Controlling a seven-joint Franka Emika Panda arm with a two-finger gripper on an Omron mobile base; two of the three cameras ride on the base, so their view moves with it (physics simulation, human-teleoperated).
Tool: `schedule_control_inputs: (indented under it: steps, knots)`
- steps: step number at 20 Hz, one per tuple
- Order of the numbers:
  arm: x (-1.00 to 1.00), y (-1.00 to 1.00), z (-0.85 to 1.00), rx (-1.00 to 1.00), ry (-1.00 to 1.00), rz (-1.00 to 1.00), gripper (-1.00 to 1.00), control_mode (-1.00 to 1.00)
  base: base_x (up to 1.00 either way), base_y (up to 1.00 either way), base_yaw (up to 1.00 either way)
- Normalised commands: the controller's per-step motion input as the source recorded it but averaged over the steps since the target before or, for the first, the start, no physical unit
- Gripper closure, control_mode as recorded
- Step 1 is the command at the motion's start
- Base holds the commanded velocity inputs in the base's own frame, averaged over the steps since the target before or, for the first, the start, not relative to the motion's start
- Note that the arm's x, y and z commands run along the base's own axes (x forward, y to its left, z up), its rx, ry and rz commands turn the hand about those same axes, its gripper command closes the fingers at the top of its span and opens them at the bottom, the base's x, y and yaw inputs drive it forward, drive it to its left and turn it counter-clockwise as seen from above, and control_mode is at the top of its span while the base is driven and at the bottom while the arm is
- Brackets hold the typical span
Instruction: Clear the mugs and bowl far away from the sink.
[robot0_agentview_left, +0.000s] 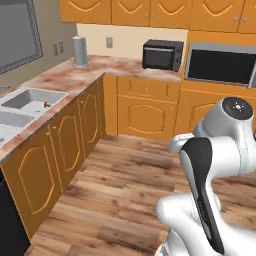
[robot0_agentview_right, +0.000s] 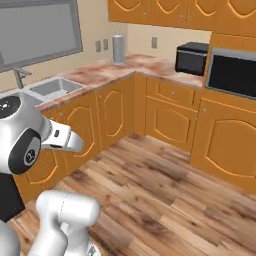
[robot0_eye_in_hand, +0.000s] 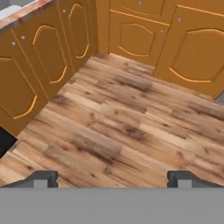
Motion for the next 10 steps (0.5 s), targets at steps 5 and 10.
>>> schedule_control_inputs:
  steps: [5, 10]
  knots:
    - [0.00, 0.00, 0.00, 0.00, 0.00, 0.00, -1.00, 1.00, 0.00, 0.00, 1.00]
    - [0.00, 0.00, 0.00, 0.00, 0.00, 0.00, -1.00, 1.00, 0.08, 0.00, 1.00]
